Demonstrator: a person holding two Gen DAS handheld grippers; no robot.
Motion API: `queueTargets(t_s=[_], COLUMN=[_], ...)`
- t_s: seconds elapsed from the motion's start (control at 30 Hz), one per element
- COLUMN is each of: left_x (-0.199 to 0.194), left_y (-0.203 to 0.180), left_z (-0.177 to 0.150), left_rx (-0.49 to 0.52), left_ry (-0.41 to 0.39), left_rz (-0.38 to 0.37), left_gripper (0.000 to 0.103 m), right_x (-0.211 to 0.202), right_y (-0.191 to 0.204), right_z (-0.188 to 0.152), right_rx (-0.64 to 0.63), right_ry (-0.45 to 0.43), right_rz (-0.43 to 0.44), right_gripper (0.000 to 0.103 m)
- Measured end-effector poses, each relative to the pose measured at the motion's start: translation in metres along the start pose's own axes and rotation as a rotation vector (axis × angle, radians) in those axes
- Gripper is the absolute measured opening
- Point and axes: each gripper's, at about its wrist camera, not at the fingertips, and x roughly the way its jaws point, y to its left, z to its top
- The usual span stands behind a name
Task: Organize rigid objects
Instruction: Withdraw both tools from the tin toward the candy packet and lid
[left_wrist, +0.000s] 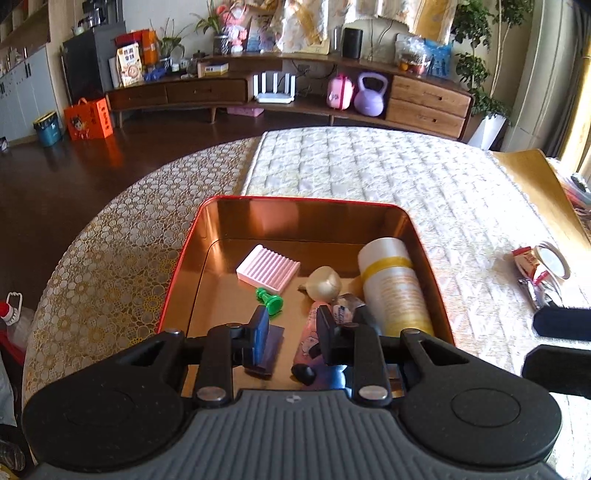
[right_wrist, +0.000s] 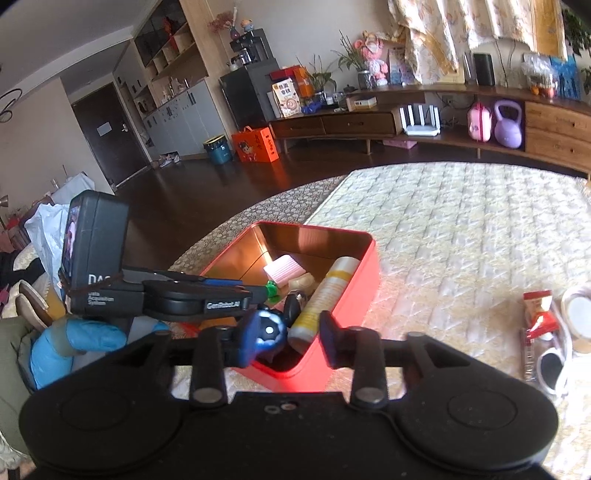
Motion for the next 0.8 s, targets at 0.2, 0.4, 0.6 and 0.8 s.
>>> queueTargets(t_s=[0.2,0.4,0.6,0.8], left_x=[-0.019,-0.040,-0.054,-0.059], left_y=[-0.006,-0.018,-0.041,-0.071], left_z=[-0.004,-0.009,-0.010,-0.011], left_rx=[-0.006,-0.003,0.017,0.034], left_ry=[-0.046,-0.118,-0.126,-0.132], left_rz=[0.006,-0.005,-0.055,-0.106], left_gripper=[0.031,0.075,0.075,0.080], right_x=[-0.019,-0.041,-0.066,-0.088], right_y=[-0.004,-0.017,-0.040,-0.063], right_z=[-0.009,-0.021,-0.035,-0.044], right_rx=[-0.023,-0.030,-0.001,0.044], right_ry=[-0.024,-0.029,-0.041,-0.080], right_rz=[-0.018,-0.052,-0.120,-0.168], right_gripper=[0.060,0.064,0.079,0.091])
